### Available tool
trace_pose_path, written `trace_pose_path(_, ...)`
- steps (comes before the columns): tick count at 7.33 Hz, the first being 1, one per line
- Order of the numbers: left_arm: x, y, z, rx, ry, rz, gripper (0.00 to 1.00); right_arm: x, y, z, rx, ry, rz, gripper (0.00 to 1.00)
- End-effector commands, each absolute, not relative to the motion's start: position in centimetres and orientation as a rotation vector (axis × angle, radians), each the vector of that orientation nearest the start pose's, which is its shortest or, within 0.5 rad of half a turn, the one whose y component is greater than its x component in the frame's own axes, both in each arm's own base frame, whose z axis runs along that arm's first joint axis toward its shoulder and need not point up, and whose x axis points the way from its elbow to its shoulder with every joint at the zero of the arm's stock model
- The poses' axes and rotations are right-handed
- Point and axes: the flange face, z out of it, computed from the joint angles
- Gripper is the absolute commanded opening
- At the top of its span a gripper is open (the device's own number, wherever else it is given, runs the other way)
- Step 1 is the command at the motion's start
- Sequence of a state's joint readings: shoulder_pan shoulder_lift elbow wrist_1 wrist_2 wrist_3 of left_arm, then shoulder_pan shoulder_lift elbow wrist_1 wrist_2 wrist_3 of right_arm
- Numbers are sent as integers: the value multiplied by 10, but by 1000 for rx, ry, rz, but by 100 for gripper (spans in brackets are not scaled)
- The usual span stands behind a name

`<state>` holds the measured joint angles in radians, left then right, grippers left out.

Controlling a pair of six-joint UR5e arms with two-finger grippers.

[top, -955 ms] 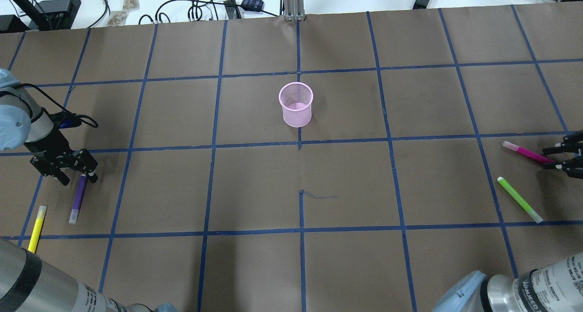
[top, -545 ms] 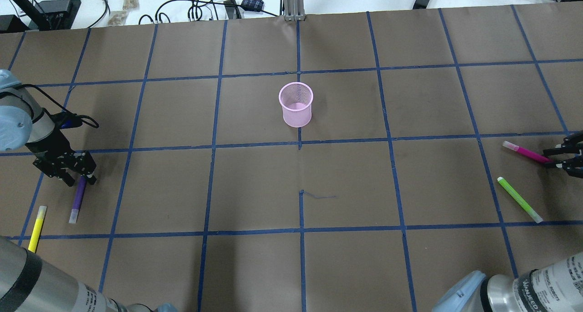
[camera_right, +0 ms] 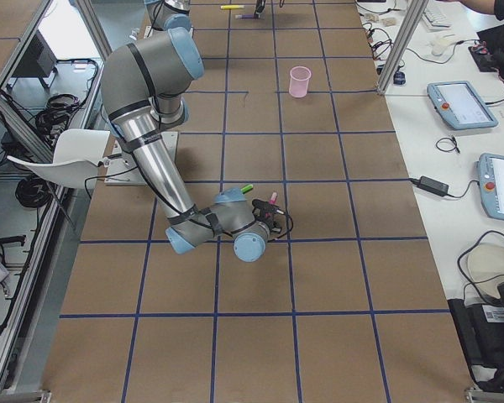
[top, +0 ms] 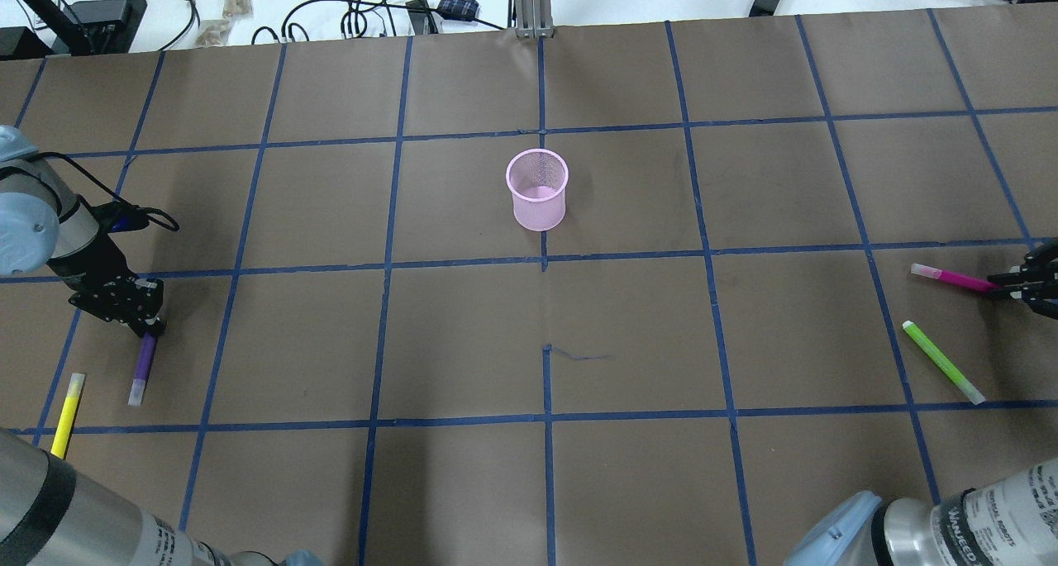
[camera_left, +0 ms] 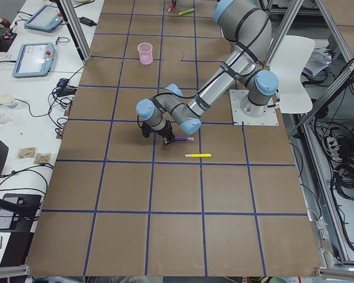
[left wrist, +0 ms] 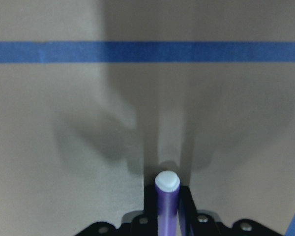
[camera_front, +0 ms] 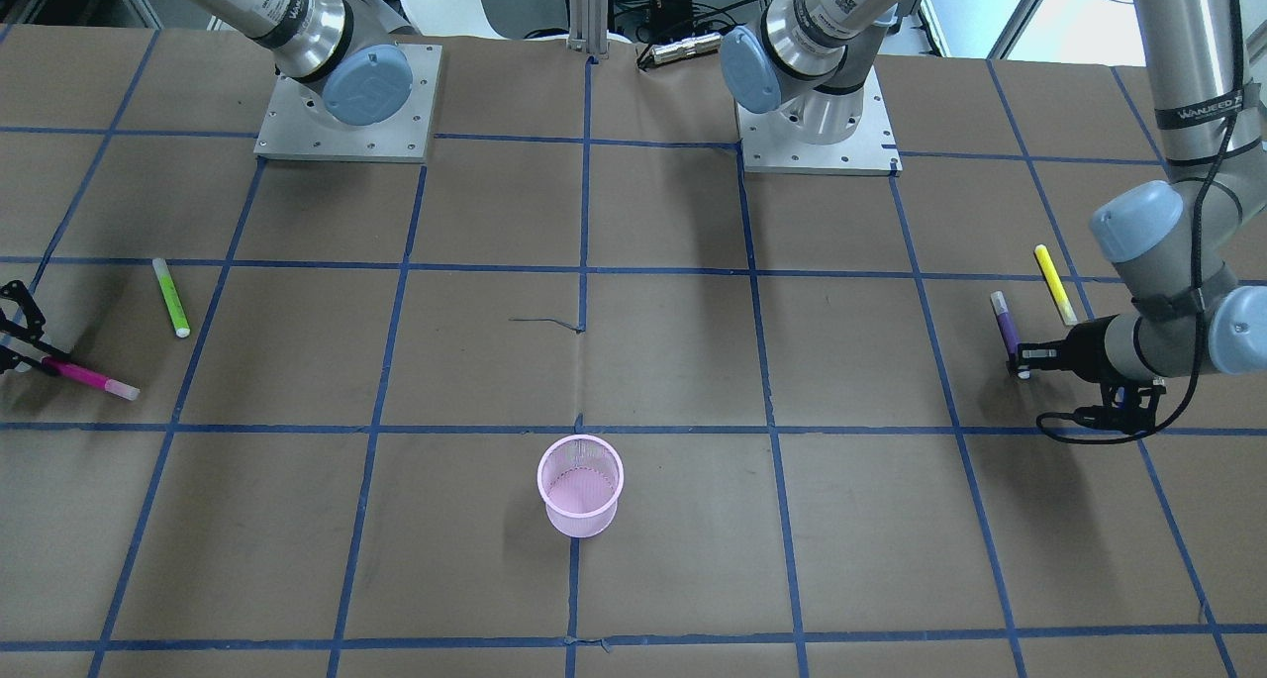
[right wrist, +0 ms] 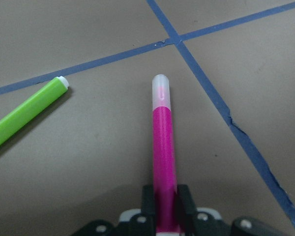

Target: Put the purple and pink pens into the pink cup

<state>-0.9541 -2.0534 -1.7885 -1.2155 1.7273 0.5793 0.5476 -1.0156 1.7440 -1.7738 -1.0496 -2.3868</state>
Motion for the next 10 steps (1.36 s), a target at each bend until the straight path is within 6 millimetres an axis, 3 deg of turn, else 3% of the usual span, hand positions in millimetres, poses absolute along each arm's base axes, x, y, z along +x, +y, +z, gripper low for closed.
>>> trace_pose_path(1,228,-527,171,-14,3145,556,0,-385,-449,143,-1503,2129,-783,0)
trace_pose_path(2,227,-529,178,-14,3140,531,0,-387,-451,165,-1508,2157,-787,0)
trace_pose_path(3,227,-529,182,-12,3138,521,0,-381,-452,211,-1540,2216,-773,0)
trace_pose_path(4,226,-530,184,-8,3136,514,0,-365,-457,267,-1562,2298,-755,0)
trace_pose_path(5,225,-530,185,-4,3135,512,0,-330,-472,307,-1638,2313,-718,0)
trace_pose_path(6,225,-531,188,-5,3134,503,0,-282,-487,350,-1627,2373,-663,0)
trace_pose_path(7,224,-531,194,-3,3130,488,0,-216,-497,397,-1622,2451,-570,0)
trace_pose_path(8,219,-534,201,12,3124,471,0,-149,-504,418,-1612,2517,-417,0)
trace_pose_path(10,205,-539,217,49,3109,434,0,-7,-518,428,-1635,2582,-220,0)
